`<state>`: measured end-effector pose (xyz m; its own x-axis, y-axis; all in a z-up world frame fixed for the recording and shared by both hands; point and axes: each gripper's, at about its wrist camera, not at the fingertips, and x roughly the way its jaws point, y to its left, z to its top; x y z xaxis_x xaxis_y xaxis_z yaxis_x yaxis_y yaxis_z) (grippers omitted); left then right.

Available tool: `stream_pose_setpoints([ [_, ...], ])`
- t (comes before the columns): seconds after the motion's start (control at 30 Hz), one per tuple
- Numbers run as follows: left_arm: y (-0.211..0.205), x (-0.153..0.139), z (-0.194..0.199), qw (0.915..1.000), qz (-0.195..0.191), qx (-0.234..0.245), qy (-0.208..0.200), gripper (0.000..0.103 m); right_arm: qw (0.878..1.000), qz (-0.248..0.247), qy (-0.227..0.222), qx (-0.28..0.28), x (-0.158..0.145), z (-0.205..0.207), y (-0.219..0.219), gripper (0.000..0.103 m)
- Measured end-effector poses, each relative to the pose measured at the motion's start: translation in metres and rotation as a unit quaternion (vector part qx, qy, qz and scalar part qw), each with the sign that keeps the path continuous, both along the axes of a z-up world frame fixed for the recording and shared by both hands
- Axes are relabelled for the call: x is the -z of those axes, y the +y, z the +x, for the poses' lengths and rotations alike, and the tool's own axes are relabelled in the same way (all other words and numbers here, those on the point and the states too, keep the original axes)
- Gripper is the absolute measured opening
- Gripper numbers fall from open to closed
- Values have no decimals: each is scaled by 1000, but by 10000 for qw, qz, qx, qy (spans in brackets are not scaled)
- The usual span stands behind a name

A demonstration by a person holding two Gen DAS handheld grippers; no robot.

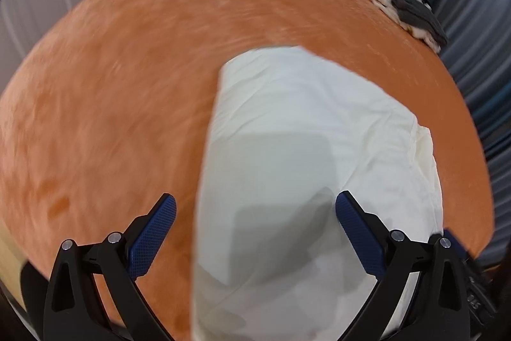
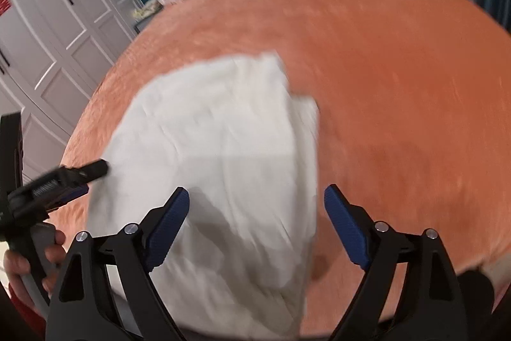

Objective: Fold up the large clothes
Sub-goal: 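Lift the folded bundle off the bed with both tools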

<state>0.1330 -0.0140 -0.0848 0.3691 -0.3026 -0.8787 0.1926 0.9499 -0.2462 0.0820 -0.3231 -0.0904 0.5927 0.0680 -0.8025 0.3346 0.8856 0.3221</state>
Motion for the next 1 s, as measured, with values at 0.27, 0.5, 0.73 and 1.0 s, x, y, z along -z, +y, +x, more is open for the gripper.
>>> stream_pose_setpoints([
  [0.27,47,34,-19,9855,-1214,-383,1120,98,9905,1342,211,220,39,-19,-15,91],
  [0.5,50,64,-19,9542,-2296,-409,1872,98,9666,2525,119,413,68,-14,-31,95],
  [0.73,39,56,-7,9631,-2059,-323,1704,98,9620,2702,62,384,73,15,-35,98],
  [1.0,-8,2,-22,9974,-371,429,440,88,9770,2124,-79,170,45,24,-26,54],
])
